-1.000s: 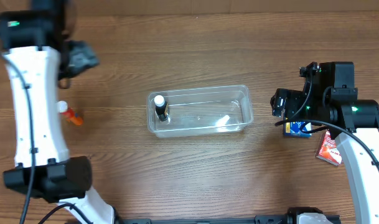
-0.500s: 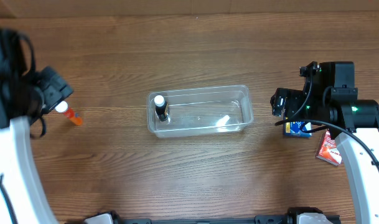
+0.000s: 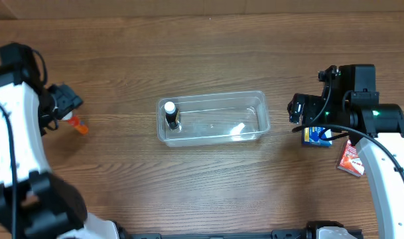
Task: Pack container
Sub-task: 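Move the left gripper over the orange tube and grasp it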
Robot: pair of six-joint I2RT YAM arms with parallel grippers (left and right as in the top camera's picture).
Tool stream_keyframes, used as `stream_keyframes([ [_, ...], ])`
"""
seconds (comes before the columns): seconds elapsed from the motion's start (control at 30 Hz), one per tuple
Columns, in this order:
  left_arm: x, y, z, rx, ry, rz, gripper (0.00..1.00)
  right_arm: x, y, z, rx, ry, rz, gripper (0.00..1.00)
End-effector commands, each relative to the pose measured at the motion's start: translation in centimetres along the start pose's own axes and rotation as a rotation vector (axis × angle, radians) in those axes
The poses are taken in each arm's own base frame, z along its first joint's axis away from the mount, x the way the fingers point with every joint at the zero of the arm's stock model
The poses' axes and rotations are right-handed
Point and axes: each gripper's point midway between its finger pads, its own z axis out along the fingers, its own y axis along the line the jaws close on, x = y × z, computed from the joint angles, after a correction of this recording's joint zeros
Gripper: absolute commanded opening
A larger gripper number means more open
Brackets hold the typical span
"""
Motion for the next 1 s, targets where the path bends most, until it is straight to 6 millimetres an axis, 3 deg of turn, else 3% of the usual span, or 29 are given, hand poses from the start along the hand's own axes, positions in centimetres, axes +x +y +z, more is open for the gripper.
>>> stream_keyframes([
  [0.0,0.1,-0.4,3.3,-0.015,0.089,0.035,1.0,-0.8,0.2,-0.5,0.0,-0.025,-0.011,1.0],
  [0.13,0.0,-0.7,6.2,-0.037,0.142,0.039,1.0,-0.8,0.2,-0.5,0.0,-0.025,-0.01,1.0],
  [0.3,-0.3,-1.1,8.1,-0.042,0.158,0.04,0.95,-0.8,0.2,-0.5,0.0,-0.025,-0.01,1.0],
  [0.67,-0.5,-1.2,8.1,-0.039,0.15,0.039,0.44,-0.8,0.2,-0.5,0.0,-0.025,-0.01,1.0],
  [0.83,-0.8,-1.3,8.1,-0.035,0.14,0.046,0.29,-0.8,0.2,-0.5,0.0,-0.025,-0.01,1.0],
  [0.97,-1.2,-1.4,7.8,-0.03,0.129,0.045,0.23,-0.8,0.2,-0.5,0.0,-0.025,-0.01,1.0],
])
